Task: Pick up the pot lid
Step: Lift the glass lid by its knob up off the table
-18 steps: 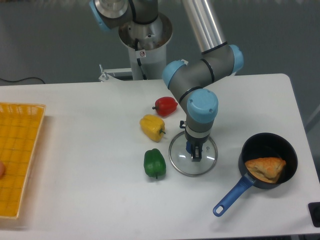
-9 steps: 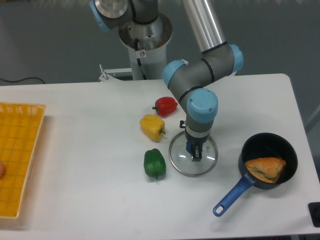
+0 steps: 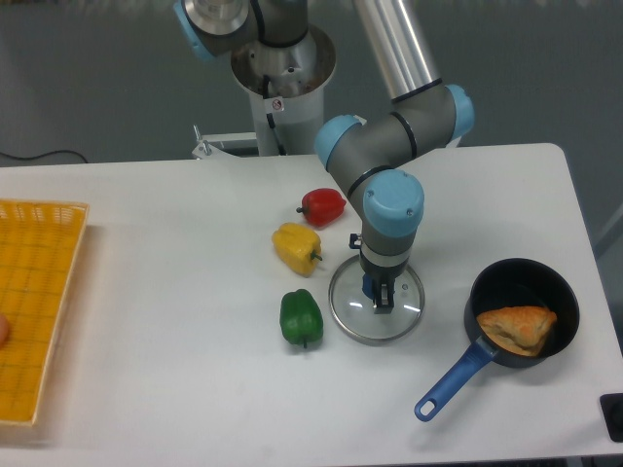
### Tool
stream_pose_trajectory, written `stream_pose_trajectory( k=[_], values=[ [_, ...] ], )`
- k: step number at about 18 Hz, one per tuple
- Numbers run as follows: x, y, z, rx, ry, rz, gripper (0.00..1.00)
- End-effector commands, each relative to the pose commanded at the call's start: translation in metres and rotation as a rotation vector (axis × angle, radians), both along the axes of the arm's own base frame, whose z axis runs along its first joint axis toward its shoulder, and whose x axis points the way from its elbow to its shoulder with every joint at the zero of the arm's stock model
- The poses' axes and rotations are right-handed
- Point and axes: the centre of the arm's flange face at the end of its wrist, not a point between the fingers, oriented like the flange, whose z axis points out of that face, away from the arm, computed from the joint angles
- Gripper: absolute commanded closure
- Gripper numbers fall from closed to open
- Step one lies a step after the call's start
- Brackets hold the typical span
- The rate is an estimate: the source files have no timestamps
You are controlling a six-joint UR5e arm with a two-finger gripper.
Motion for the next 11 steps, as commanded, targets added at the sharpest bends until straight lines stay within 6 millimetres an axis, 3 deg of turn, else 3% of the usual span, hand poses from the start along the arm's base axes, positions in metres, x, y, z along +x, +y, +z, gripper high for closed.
stream_pose_trajectory(
  k=[11],
  values=[
    [-0.001,0.002,0.040,-0.012,-0.018,0.077,0.44]
  ],
)
